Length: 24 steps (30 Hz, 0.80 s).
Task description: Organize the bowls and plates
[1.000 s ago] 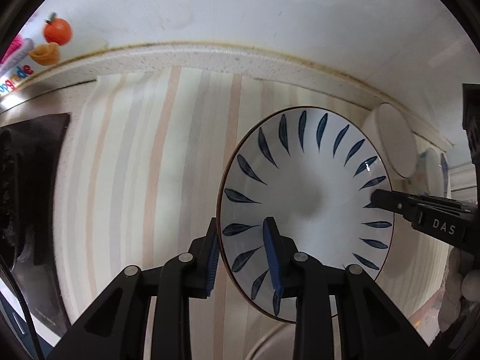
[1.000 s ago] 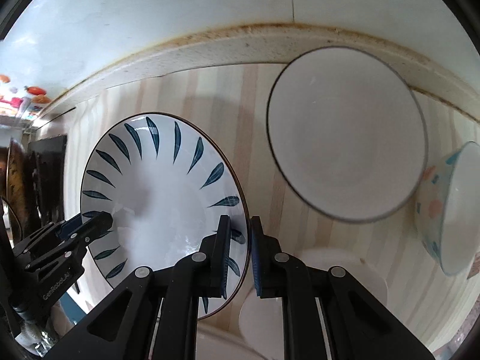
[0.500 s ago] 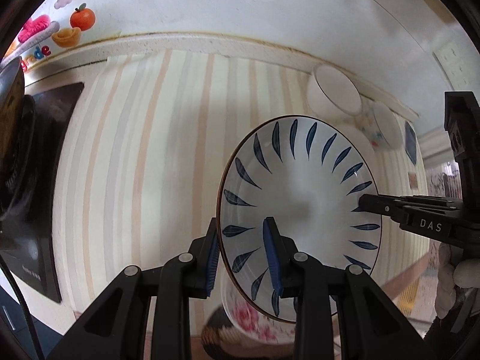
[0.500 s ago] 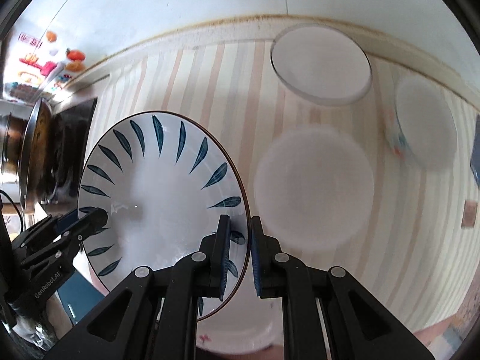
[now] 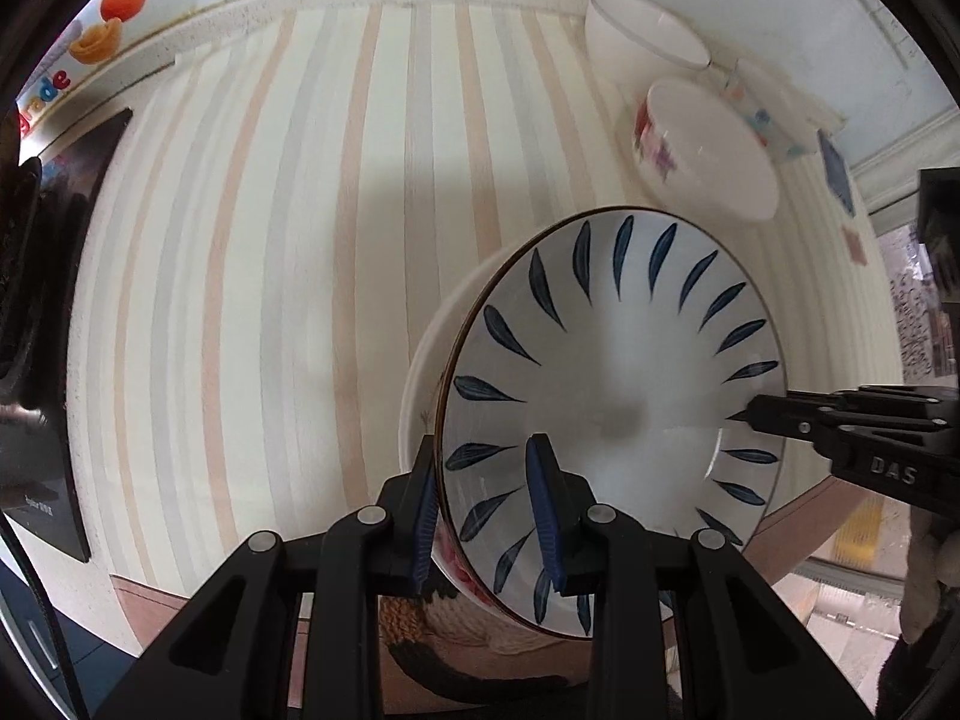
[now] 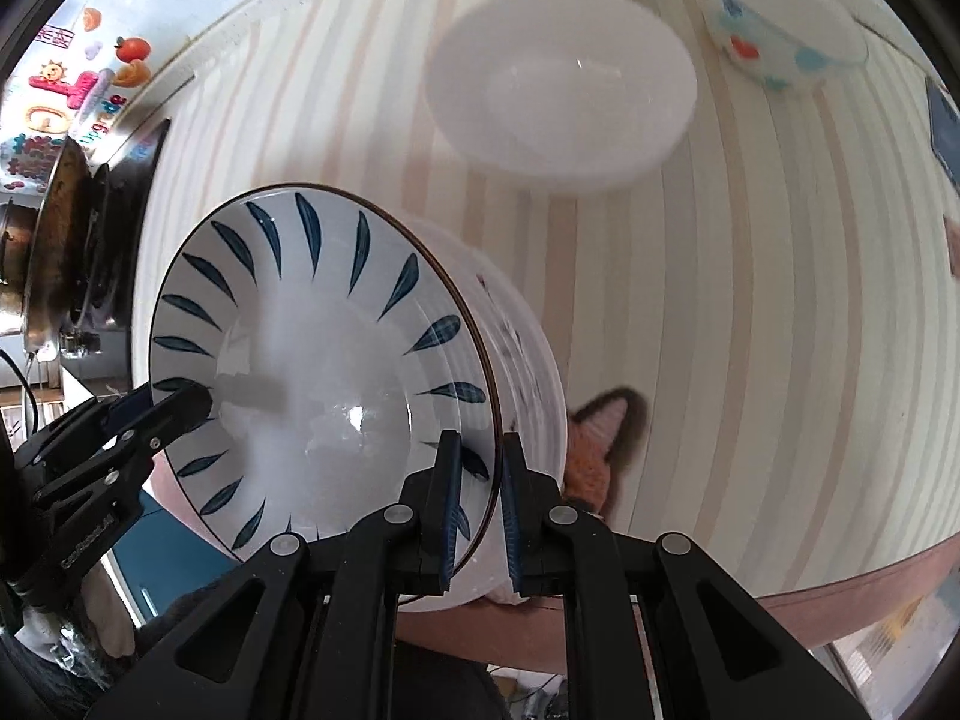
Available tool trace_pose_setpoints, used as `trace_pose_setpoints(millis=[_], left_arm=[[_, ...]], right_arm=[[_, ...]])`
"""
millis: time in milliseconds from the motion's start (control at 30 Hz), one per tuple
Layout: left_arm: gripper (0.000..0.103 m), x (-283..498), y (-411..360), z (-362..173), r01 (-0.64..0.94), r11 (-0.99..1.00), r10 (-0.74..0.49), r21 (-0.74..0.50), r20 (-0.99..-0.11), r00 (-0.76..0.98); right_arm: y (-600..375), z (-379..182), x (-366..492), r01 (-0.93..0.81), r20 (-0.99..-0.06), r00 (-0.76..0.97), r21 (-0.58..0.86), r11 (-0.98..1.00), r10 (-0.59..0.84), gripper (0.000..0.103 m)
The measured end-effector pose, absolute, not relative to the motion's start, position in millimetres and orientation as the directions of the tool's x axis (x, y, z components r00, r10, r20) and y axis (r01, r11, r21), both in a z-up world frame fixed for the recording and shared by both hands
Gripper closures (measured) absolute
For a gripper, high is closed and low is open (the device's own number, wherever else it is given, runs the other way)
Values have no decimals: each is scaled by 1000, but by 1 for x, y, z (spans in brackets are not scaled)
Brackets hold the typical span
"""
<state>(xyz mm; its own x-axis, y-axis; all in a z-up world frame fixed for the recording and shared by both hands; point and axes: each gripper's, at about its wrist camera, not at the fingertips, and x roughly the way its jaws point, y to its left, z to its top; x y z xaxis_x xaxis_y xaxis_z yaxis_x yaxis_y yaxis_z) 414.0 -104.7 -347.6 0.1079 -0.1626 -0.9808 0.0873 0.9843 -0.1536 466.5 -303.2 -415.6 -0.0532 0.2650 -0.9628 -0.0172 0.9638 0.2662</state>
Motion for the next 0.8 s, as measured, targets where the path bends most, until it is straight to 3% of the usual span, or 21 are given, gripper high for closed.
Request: trace_pose_setpoints(millis=[800], left_arm=[[78,413,-104,-363,4,989,-147,-147,-986,77]], right_arm=[[-307,-439,475,-12,-944,-111,314,949,311,87]])
